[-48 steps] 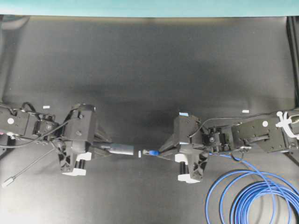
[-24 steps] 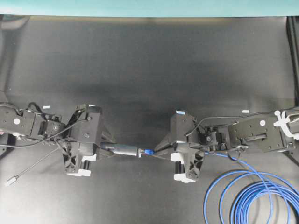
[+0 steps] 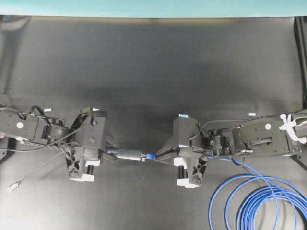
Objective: Insert the LAN cable into the hub.
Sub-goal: 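Push the blue plug leftward into the hub's end port with right gripper, then press the plug further into the hub while left gripper holds hub steady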
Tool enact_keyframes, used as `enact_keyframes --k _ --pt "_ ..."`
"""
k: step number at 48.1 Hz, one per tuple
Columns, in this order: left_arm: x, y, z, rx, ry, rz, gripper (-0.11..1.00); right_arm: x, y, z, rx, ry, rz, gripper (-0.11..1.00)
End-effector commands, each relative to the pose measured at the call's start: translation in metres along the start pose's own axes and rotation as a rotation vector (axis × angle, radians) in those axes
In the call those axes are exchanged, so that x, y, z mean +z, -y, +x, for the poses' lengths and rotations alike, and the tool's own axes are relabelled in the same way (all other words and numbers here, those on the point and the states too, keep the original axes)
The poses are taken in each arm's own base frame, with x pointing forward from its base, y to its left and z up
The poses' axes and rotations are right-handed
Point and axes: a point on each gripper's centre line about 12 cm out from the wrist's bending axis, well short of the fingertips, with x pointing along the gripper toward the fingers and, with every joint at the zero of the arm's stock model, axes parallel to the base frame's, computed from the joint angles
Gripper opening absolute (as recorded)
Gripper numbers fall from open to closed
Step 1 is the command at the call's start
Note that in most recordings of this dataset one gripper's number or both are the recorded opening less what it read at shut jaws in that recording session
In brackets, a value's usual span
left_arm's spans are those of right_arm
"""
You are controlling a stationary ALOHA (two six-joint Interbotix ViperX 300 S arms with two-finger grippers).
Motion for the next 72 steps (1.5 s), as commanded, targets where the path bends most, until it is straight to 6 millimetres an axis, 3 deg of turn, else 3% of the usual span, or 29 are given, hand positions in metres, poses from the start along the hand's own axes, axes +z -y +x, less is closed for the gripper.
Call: enact_keyframes --k 1,19,38,72 --pt "0.012 -0.001 0.001 0.003 0.034 0.002 0.28 0.012 -0.004 0.0 0.011 0.034 0.0 0.03" --pt "0.014 -0.003 0.006 0.008 -0.005 0.019 0.28 0.01 -0.006 0.001 0.012 0.008 -0.003 0.03" --pt "0.028 -0.005 0.021 0.013 -0.003 0.053 0.28 0.019 -0.003 0.007 0.002 0.009 -0.003 0.03" --pt "0.04 -0.005 0.031 0.013 0.03 0.058 0.28 0.032 0.005 0.014 -0.017 0.024 -0.017 0.03"
